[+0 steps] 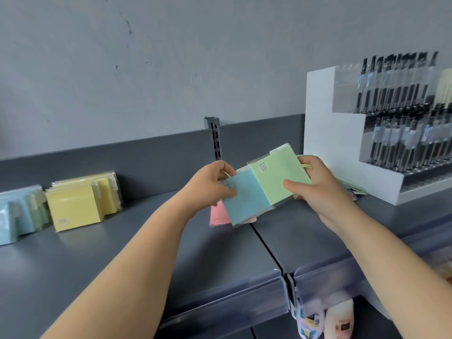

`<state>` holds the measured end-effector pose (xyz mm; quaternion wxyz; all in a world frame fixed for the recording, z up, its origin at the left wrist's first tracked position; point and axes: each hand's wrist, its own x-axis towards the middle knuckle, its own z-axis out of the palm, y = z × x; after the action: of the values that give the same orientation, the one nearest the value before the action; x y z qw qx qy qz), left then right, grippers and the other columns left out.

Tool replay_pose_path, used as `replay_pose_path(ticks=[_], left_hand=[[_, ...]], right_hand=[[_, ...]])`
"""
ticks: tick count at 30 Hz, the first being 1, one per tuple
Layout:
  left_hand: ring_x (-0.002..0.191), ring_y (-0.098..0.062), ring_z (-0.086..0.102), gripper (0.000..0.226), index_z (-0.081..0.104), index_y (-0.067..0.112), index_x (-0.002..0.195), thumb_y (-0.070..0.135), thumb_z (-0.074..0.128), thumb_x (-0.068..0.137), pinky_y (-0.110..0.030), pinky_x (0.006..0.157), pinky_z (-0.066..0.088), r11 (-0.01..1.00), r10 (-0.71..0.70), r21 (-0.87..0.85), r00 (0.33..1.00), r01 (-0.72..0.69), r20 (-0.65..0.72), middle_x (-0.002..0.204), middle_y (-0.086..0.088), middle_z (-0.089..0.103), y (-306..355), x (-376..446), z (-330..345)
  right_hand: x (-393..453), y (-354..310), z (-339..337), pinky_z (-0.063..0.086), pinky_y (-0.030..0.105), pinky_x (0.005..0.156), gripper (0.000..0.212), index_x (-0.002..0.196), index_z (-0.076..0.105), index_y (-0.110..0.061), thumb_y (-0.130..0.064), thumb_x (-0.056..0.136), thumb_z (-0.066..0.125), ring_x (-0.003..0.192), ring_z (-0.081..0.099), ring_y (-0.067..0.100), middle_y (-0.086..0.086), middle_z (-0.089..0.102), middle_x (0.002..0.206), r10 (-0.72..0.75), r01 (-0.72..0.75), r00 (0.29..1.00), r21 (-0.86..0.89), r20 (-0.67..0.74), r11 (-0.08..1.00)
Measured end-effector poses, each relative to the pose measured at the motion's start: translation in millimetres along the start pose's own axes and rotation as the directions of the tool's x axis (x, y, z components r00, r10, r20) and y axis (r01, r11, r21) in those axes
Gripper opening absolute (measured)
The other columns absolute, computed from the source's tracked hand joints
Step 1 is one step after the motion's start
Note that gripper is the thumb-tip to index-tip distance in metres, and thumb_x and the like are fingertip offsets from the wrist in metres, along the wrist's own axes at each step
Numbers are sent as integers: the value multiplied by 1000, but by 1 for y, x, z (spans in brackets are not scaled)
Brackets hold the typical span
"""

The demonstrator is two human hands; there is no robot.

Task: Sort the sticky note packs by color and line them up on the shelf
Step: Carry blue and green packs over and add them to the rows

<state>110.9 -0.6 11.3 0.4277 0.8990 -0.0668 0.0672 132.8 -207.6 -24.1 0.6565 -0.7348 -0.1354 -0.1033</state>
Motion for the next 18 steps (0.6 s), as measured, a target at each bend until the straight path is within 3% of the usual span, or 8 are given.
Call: replay_pose_path(ticks=[3,8,10,13,16,18], left_hand=[[75,-11,56,31,56,17,108,-1,57,82,-16,53,41,999,38,-30,997,-40,-69,111,-2,64,1,-10,-14],[80,-18,58,48,49,14,128,-2,59,84,-26,55,48,994,22,-98,978,-43,-207,106,-1,61,-13,-41,-53],[77,-16,57,50,48,15,130,-2,59,84,-22,53,47,993,-1,-111,969,-27,-247,102,-1,61,-27,-57,-73],[65,-10,55,30,62,19,104,-3,56,85,-16,52,46,991,-50,-134,957,12,-284,87,7,63,-47,-85,-105],[72,-17,57,27,61,22,86,-4,57,84,-32,68,51,975,-127,-217,924,49,-361,86,6,63,-69,-111,-135],[73,-17,58,25,59,19,84,-6,57,84,-31,67,52,967,-158,-247,905,61,-396,87,2,62,-82,-129,-153]], right_hand=[[-3,-7,2,45,31,73,38,115,46,-20,1,86,59,98,61,24,2,65,110,22,-28,998,112,51,993],[-13,-27,29,46,28,69,37,115,48,-17,3,86,59,90,62,20,1,66,102,-17,2,996,172,85,985],[-18,-37,47,47,29,69,32,108,52,-20,3,87,58,90,62,18,-1,66,102,-37,13,990,175,139,985],[-26,-49,79,52,36,78,31,100,55,-26,1,86,59,93,64,18,-2,67,104,-72,44,971,127,227,991],[-34,-61,116,48,36,75,31,102,56,-27,0,85,61,92,63,18,-7,69,101,-78,49,950,102,303,994],[-40,-68,143,45,37,73,31,105,57,-27,-4,85,62,93,63,20,-9,69,103,-76,49,935,86,345,995]])
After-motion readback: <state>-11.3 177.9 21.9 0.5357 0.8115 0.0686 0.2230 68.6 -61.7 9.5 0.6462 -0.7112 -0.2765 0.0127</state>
